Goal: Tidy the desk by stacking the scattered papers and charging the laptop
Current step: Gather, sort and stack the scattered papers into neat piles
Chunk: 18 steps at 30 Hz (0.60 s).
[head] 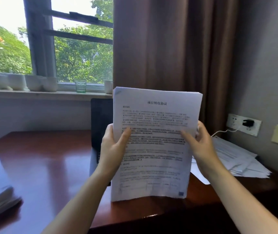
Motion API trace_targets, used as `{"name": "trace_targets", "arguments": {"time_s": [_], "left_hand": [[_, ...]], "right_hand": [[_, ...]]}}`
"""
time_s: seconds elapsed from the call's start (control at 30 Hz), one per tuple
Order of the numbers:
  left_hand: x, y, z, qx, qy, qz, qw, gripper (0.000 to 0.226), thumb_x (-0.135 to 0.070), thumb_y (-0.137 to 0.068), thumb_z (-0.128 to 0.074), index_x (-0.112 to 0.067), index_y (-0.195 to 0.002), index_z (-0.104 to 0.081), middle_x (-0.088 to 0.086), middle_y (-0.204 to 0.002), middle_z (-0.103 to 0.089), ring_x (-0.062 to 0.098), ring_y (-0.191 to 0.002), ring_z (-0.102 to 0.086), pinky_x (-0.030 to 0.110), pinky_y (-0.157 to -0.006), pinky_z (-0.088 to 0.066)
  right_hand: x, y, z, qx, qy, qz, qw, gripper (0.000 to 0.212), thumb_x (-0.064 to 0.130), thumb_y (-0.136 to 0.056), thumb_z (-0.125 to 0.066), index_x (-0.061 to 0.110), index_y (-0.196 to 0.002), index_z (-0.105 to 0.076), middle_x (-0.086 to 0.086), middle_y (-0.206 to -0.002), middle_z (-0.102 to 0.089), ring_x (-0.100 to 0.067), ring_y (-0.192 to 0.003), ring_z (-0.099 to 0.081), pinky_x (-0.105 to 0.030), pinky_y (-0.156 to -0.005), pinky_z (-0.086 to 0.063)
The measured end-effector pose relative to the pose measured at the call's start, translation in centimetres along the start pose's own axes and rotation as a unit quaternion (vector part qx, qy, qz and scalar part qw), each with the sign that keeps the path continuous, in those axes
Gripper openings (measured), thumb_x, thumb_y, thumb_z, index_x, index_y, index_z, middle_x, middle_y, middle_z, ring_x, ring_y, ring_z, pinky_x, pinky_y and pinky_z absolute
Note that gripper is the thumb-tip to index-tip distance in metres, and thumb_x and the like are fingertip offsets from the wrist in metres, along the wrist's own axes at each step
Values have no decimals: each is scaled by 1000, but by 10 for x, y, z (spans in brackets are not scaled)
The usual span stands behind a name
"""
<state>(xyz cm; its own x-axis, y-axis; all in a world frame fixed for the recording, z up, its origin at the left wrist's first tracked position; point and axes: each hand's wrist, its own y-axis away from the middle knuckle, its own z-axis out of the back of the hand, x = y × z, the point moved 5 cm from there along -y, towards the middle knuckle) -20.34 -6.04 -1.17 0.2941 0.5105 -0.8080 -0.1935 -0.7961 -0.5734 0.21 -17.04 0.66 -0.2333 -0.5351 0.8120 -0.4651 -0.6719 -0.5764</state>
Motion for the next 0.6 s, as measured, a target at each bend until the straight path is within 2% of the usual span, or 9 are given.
{"name": "trace_targets", "arguments": {"time_s": [0.07, 0.13, 0.23, 0.33, 0.47, 0.6], "left_hand": [[10, 6, -1, 2, 46, 34, 998, 16, -25, -91, -60, -18, -105, -60, 4, -99, -72, 16, -89, -71, 27, -69, -57], [22, 14, -2, -1, 76, 63, 995, 13, -20, -92, -56, -18, -104, -63, 1, -95, -74, 15, -87, -71, 24, -66, -56], [39, 24, -4, 10, 78, 90, 993, 14, -17, -92, -56, -18, -104, -63, -6, -90, -75, 11, -84, -72, 19, -63, -55], [47, 24, -5, 19, 59, 87, 994, 12, -12, -93, -56, -20, -99, -62, -13, -85, -74, 7, -83, -71, 16, -61, -54], [50, 12, -11, 51, 24, 64, 996, 12, -11, -94, -55, -19, -99, -62, -7, -87, -74, 11, -82, -72, 20, -62, -55], [68, -7, -19, 67, -26, 121, 990, 13, -13, -95, -54, -24, -99, -60, 0, -94, -72, 16, -83, -71, 29, -64, -57]], "right_hand": [[-16, 8, 2, 2, 13, -26, 1000, 26, 5, -88, -59, 18, -110, -57, 8, -99, -72, -8, -91, -69, -18, -66, -54], [-32, 19, 3, 7, 48, -47, 998, 27, 3, -89, -58, 21, -109, -58, 10, -98, -72, -4, -92, -67, -15, -69, -53], [-49, 30, 6, 7, 91, -75, 993, 31, 1, -92, -54, 25, -112, -55, 11, -104, -67, 2, -94, -62, -10, -72, -51], [-55, 28, 7, 12, 124, -94, 988, 37, -4, -92, -49, 31, -104, -55, 14, -101, -64, 6, -92, -59, -6, -67, -49], [-54, 17, 11, 13, 154, -102, 983, 38, -7, -89, -50, 30, -97, -57, 13, -96, -67, 3, -88, -63, -10, -66, -51], [-59, 6, 24, 11, 166, -128, 978, 43, -11, -86, -49, 29, -98, -60, 8, -98, -70, -7, -93, -66, -22, -74, -55]]}}
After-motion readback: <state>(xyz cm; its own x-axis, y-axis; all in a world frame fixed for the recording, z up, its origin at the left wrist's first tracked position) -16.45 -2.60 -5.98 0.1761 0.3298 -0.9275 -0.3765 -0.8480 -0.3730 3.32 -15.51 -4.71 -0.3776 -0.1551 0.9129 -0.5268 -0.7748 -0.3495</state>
